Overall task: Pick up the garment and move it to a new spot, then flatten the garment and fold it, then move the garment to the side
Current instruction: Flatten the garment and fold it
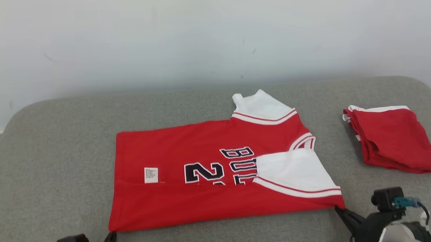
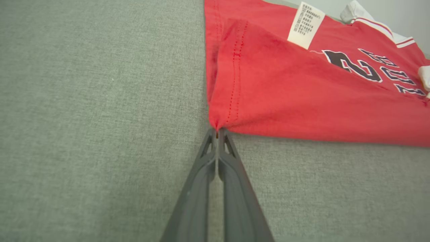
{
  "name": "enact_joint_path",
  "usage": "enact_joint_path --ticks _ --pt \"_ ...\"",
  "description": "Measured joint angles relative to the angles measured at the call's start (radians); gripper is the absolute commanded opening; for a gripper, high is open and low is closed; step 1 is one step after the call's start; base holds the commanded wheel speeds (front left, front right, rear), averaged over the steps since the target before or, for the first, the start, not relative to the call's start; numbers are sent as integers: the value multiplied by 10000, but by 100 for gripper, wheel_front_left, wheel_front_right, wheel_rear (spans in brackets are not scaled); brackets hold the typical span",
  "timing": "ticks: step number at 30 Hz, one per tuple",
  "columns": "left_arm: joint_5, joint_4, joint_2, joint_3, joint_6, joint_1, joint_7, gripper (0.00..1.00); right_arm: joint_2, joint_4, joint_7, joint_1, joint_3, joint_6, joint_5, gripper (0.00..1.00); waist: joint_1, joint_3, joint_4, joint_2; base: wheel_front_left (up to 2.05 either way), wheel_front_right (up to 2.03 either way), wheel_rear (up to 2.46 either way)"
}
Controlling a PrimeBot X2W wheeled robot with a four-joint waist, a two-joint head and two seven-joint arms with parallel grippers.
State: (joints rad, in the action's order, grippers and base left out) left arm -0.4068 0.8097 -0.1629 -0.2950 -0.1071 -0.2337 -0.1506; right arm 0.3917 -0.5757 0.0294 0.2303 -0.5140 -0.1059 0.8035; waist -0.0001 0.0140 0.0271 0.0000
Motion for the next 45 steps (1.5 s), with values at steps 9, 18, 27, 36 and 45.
enact_joint_path --ticks 9,18,27,36,45 --pt "-2 -512 -90 -31 31 1014 2 0 282 769 -123 -1228 73 52 161 0 0 488 16 0 0 0 0" --pt "-48 -1338 -286 2 366 1903 245 0 587 1645 -102 -2144 255 456 414 0 0 657 6 0 0 0 0" --pt "-115 -1747 -253 -27 462 2114 731 0 631 2019 433 -2540 174 828 593 0 0 631 3 -1 0 0 0" --pt "-347 -2098 -226 84 662 2307 1193 100 690 2418 780 -2658 215 1129 736 100 1 574 46 0 0 0 0" --pt "-696 -3204 -428 497 761 2701 1235 100 970 3609 752 -2875 725 1145 1208 100 0 567 52 0 0 0 0"
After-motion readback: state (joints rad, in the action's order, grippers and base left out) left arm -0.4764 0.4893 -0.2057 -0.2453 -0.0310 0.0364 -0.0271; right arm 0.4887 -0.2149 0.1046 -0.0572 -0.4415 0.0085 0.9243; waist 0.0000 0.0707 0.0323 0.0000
